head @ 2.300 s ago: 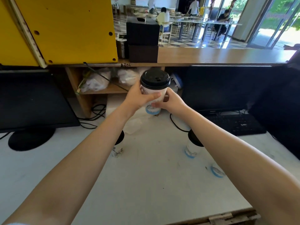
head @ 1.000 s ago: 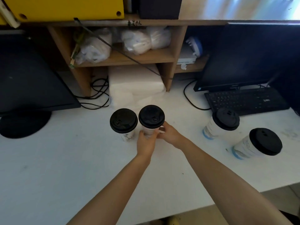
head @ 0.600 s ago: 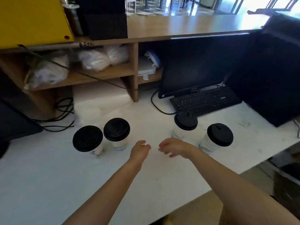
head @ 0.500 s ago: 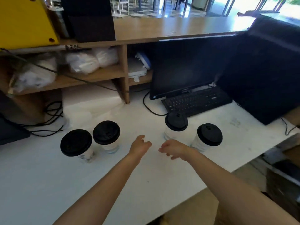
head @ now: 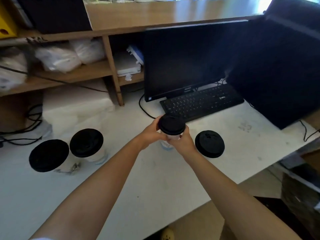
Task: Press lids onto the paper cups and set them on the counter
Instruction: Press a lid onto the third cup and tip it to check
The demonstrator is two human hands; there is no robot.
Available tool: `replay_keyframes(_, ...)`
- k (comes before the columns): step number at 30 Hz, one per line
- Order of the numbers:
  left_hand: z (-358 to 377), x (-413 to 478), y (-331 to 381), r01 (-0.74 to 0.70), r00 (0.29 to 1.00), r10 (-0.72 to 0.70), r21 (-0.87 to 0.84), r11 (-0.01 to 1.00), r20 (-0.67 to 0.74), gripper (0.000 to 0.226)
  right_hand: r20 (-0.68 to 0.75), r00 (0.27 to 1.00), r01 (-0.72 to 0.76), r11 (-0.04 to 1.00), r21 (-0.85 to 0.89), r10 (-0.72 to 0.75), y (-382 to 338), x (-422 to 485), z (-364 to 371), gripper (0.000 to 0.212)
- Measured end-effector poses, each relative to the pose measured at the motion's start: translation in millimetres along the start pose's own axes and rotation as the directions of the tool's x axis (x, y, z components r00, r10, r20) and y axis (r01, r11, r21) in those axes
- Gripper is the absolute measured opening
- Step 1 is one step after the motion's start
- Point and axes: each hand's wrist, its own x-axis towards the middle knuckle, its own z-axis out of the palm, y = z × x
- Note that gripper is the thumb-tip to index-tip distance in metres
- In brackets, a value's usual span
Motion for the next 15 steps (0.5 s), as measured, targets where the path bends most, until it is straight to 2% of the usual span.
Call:
replay_keyframes(9,-12,-10,-2,-0.047,0.988,0.042,-0.032,0.998,-0.149,0.083,0.150,0.969,0.185,0.979,0.087,-0.196,-2,9,-2,0.076)
replay_keyframes(15,-34,-58,-1,-0.106,0.954,0.086,-0.053,0.993,-0.288,0.076,0.337,0.891,0.300,0.952,0.066,-0.304,-21,-1,11,0.078)
